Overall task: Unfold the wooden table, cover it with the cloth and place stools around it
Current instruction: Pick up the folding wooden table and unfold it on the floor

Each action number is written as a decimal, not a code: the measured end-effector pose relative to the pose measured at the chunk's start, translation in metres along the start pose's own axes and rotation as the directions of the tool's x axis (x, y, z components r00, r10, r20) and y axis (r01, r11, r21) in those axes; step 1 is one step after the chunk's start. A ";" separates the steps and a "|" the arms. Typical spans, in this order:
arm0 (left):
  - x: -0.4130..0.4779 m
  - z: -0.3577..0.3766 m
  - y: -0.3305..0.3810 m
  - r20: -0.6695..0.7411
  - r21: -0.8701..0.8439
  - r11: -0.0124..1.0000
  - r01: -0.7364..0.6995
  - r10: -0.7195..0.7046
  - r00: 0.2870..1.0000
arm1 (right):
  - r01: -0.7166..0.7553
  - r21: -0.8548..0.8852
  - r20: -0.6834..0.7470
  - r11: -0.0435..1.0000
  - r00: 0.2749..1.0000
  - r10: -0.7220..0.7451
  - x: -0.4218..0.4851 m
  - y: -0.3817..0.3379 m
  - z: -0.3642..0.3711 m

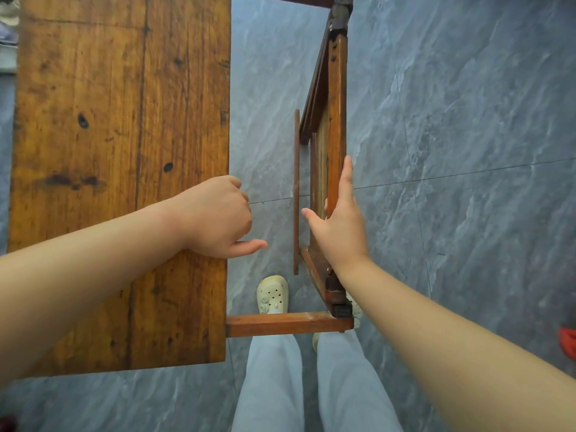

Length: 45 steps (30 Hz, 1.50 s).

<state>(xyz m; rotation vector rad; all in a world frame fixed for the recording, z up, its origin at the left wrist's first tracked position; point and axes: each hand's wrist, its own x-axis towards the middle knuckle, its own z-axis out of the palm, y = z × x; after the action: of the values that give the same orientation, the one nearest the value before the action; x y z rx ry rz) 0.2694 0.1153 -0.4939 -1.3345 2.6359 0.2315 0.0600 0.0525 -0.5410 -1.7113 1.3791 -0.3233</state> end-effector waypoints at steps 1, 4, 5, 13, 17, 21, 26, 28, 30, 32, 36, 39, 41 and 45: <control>-0.002 0.001 -0.001 -0.005 -0.012 1.000 0.002 -0.002 1.000 | -0.012 0.051 0.016 0.999 1.000 0.012 0.000 0.000 0.000; -0.005 0.000 -0.002 -0.029 -0.010 1.000 0.011 -0.011 1.000 | -0.027 0.156 0.054 0.987 0.998 0.018 0.001 0.001 0.000; -0.005 0.000 -0.003 -0.034 -0.005 1.000 0.014 -0.014 0.999 | -0.022 0.160 0.054 0.987 0.998 0.014 0.001 0.001 0.001; -0.015 -0.004 -0.003 -0.033 0.041 0.998 0.045 -0.044 0.998 | 0.018 0.184 0.098 0.983 0.995 -0.036 -0.002 -0.014 0.027; 0.000 -0.007 0.000 -0.063 0.029 0.999 0.015 -0.013 0.998 | -0.012 0.250 0.155 0.968 0.988 -0.028 -0.003 -0.022 0.046; 0.016 -0.011 0.004 -0.086 0.035 0.999 0.013 -0.010 0.996 | 0.008 0.237 0.123 0.971 0.992 -0.039 0.001 -0.013 0.035; 0.019 -0.009 0.006 -0.056 0.011 1.000 0.024 -0.024 0.998 | 0.038 0.233 0.162 0.972 0.984 -0.077 0.002 -0.013 0.029; 0.017 -0.006 0.005 -0.021 -0.012 1.000 0.015 -0.015 1.000 | 0.035 0.265 0.219 0.964 0.971 -0.095 0.002 -0.014 0.025; 0.015 -0.005 0.004 0.014 -0.040 0.999 0.024 -0.023 1.000 | 0.024 0.252 0.312 0.967 0.944 -0.105 0.005 -0.012 0.013; 0.013 -0.003 0.004 0.036 -0.094 0.995 0.035 -0.031 0.999 | 0.057 0.227 0.410 0.972 0.900 -0.149 0.013 -0.008 -0.002; 0.017 -0.002 0.007 0.044 -0.152 0.987 0.057 -0.051 0.998 | 0.039 0.110 0.532 0.993 0.842 -0.092 0.028 -0.004 -0.028; 0.024 -0.001 0.009 0.022 -0.144 0.988 0.058 -0.056 0.998 | 0.022 0.064 0.534 0.998 0.844 -0.053 0.028 -0.005 -0.036; 0.029 0.003 0.011 0.006 -0.128 0.991 0.039 -0.039 0.999 | 0.019 0.061 0.538 0.998 0.842 -0.049 0.028 -0.003 -0.039; 0.039 0.007 0.013 -0.011 -0.134 0.991 0.020 -0.022 1.000 | 0.066 0.017 0.630 0.998 0.774 -0.062 0.039 0.002 -0.039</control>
<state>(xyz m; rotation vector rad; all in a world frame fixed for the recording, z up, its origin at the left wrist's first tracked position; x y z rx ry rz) 0.2369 0.0942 -0.5085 -1.4074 2.6562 0.4056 0.0465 -0.0006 -0.5324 -1.6568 0.8178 0.2197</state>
